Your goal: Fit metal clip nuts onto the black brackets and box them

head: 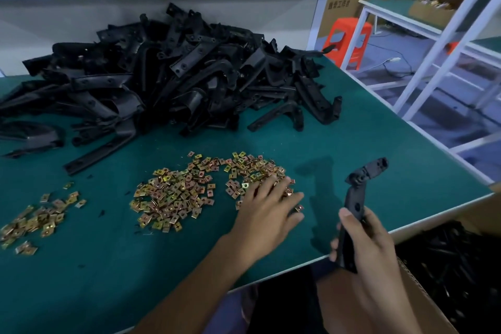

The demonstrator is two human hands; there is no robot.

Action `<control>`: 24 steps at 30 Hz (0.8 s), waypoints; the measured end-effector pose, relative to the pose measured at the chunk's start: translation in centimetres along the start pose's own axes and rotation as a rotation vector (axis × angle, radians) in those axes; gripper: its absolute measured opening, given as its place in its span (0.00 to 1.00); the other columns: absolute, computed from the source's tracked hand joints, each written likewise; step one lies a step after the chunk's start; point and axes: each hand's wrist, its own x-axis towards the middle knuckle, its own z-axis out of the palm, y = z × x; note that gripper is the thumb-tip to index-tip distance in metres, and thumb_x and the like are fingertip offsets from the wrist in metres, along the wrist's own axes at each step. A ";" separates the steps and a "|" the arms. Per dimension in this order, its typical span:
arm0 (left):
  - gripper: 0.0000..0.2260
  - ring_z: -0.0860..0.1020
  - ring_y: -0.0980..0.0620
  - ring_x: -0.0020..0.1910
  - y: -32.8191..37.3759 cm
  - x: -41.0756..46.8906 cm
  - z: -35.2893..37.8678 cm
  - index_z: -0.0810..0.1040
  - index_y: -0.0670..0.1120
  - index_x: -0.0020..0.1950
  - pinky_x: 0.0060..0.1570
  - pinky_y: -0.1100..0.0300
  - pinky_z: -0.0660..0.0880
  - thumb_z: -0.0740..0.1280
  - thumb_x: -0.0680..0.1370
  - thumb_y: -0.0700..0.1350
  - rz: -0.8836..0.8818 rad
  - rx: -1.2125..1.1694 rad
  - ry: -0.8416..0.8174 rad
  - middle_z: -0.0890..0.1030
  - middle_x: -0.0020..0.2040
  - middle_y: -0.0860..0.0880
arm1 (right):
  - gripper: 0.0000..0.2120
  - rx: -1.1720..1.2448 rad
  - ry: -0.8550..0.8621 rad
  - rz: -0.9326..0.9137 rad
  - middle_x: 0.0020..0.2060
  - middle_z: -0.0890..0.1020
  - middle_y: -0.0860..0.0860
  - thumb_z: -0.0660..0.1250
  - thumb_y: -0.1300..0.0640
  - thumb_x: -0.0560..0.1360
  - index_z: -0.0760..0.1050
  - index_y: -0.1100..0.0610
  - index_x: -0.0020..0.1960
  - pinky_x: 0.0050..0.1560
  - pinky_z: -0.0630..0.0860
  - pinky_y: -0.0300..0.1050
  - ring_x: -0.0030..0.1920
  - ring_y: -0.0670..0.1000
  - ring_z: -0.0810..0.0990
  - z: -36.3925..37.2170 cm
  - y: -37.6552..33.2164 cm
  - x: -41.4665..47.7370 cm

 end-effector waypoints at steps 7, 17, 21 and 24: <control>0.14 0.74 0.50 0.64 -5.8 -2.3 -1.8 0.79 0.51 0.63 0.66 0.51 0.67 0.57 0.85 0.52 -0.185 0.087 0.091 0.78 0.64 0.53 | 0.03 -0.034 -0.083 0.046 0.31 0.74 0.53 0.69 0.56 0.80 0.78 0.51 0.48 0.24 0.73 0.43 0.27 0.51 0.74 1.2 1.0 -0.7; 0.16 0.73 0.62 0.31 -7.8 -5.2 -7.1 0.82 0.56 0.50 0.32 0.69 0.69 0.59 0.80 0.63 -0.602 -0.727 0.420 0.81 0.37 0.52 | 0.12 -0.143 -0.338 -0.034 0.31 0.78 0.49 0.71 0.57 0.80 0.79 0.38 0.53 0.26 0.76 0.46 0.29 0.50 0.76 8.0 2.0 -0.7; 0.11 0.75 0.58 0.38 -7.5 -7.1 -8.1 0.85 0.62 0.54 0.40 0.65 0.74 0.66 0.83 0.47 -0.612 -1.059 0.385 0.79 0.37 0.54 | 0.14 -0.234 -0.423 -0.094 0.29 0.78 0.50 0.72 0.55 0.79 0.78 0.36 0.57 0.26 0.75 0.44 0.26 0.51 0.76 10.2 2.9 -0.7; 0.14 0.81 0.57 0.44 -7.2 -8.2 -8.8 0.85 0.58 0.56 0.45 0.65 0.77 0.67 0.81 0.40 -0.599 -1.145 0.416 0.85 0.45 0.52 | 0.14 -0.357 -0.435 -0.213 0.32 0.82 0.44 0.71 0.46 0.77 0.75 0.36 0.61 0.28 0.78 0.43 0.25 0.50 0.79 10.6 3.5 -1.1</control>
